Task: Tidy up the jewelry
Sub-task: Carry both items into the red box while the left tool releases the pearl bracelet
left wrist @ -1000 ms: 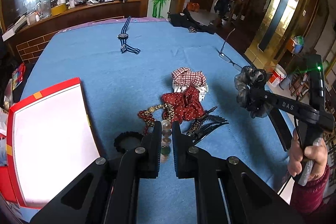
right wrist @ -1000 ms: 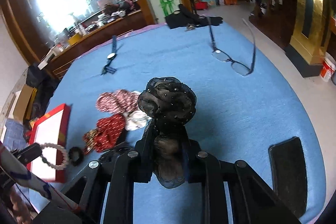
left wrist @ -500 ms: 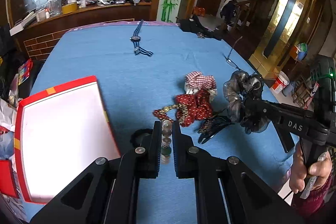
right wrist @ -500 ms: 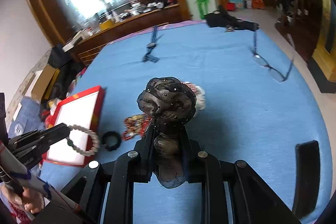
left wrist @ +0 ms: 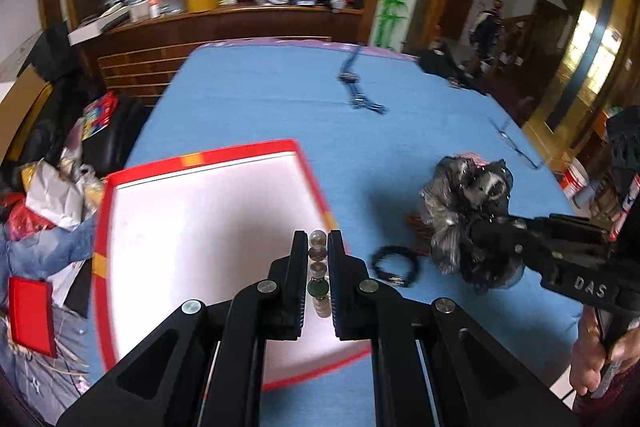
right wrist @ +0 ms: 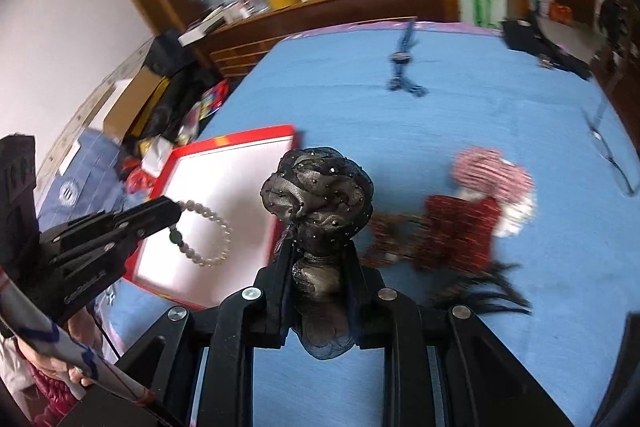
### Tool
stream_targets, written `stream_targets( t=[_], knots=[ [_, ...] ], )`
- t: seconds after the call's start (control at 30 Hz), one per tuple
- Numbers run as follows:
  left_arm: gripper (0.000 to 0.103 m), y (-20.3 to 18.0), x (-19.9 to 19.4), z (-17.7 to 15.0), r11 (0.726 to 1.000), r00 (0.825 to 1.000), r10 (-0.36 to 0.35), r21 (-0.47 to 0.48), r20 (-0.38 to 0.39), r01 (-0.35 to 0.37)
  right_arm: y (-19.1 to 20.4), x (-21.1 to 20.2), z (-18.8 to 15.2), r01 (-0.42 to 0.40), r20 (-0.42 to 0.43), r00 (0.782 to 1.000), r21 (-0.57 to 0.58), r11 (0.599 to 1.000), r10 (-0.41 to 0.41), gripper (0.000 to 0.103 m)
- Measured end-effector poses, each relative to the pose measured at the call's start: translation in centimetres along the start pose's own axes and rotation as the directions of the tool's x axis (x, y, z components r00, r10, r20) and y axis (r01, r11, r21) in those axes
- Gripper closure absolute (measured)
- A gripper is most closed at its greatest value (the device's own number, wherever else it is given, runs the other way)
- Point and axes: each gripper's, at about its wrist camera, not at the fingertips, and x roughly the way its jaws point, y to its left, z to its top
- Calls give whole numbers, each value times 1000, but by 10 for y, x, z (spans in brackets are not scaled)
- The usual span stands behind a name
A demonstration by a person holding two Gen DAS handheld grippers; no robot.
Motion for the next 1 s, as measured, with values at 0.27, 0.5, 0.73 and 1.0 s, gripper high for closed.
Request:
stream_targets(
  t=[0.27, 0.5, 0.73, 1.0],
  knots=[
    [94, 75, 16, 17, 995, 997, 74, -70, -9, -74, 54, 62, 36, -72, -89, 994, -39, 997, 69, 76],
    [94, 125, 38, 30, 985, 993, 111, -133, -29, -114, 90, 128, 61, -89, -149, 985, -43, 995, 81, 75],
    [94, 150, 52, 20, 980, 991, 113, -157, -71, -123, 108, 183, 76, -91, -209, 974, -28, 995, 83, 75],
    [94, 156, 53, -4, 984, 991, 91, -143, -99, -105, 100, 206, 72, -48, -242, 969, -2, 999, 46, 75]
  ],
)
